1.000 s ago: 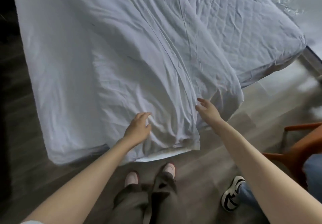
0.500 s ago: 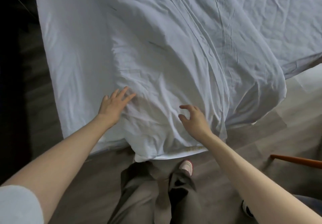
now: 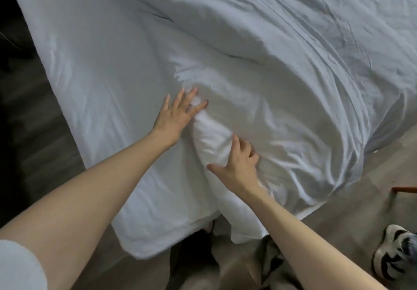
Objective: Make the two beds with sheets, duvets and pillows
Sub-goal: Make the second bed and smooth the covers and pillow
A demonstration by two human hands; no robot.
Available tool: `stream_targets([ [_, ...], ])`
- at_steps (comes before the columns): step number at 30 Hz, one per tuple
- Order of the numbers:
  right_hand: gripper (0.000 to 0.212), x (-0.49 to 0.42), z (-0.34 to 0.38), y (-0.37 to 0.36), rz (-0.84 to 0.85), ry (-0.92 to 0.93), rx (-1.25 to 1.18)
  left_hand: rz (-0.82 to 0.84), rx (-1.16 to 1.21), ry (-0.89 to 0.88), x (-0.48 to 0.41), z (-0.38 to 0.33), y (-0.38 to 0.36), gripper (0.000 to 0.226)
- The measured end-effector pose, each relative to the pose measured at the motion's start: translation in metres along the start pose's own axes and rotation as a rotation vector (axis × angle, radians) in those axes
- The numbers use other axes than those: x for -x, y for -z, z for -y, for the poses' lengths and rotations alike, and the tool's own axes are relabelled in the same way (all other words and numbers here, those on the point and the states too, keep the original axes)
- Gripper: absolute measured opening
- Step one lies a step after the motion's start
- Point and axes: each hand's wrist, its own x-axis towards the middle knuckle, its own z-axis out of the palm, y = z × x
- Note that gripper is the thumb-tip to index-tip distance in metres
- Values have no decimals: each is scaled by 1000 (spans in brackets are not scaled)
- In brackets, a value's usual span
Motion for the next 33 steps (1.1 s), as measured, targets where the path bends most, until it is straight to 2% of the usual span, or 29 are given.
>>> stream_targets([
  [2,110,-14,12,-15,-51,-145,95,-31,-98,-43,-21,11,-2,102],
  [3,104,-18,15,-21,-76,-194,153,-34,-145,-69,-32,15,-1,95],
  [5,79,-25,19,-32,-143,-229,248,-33,-196,-147,-52,21,-3,75],
  [7,46,-28,20,-37,-174,-213,290,-141,-278,-311,-65,24,-5,54],
  [8,32,-29,20,-37,-176,-190,292,-160,-270,-343,-69,23,-8,52],
  [10,22,-30,19,-32,-163,-139,273,-198,-194,-363,-72,22,-9,50],
  [13,14,-25,18,-13,-141,-79,202,-96,-26,-329,-67,25,-3,43],
  [16,11,-2,17,7,-184,-32,144,-162,154,-203,-47,27,9,37],
  [19,14,30,20,27,-235,62,227,-299,353,-127,-15,24,27,11],
  [22,28,67,25,42,-368,212,305,-511,535,-99,18,25,38,29],
  [25,47,105,17,31,-553,329,328,-688,556,-19,54,17,28,28],
  [27,47,120,-5,2,-524,328,375,-635,542,36,78,-6,6,25],
  [28,42,123,-18,-16,-448,283,432,-493,491,21,88,-20,-9,22],
  [30,32,127,-47,-52,-188,130,521,-92,329,-81,112,-47,-45,19],
  [31,33,128,-61,-68,-77,59,495,4,292,-108,124,-55,-59,21],
  [32,34,131,-68,-77,-2,-32,439,-3,320,-112,133,-58,-68,23],
  [33,34,133,-73,-83,5,-107,351,-79,366,-132,137,-58,-71,29],
])
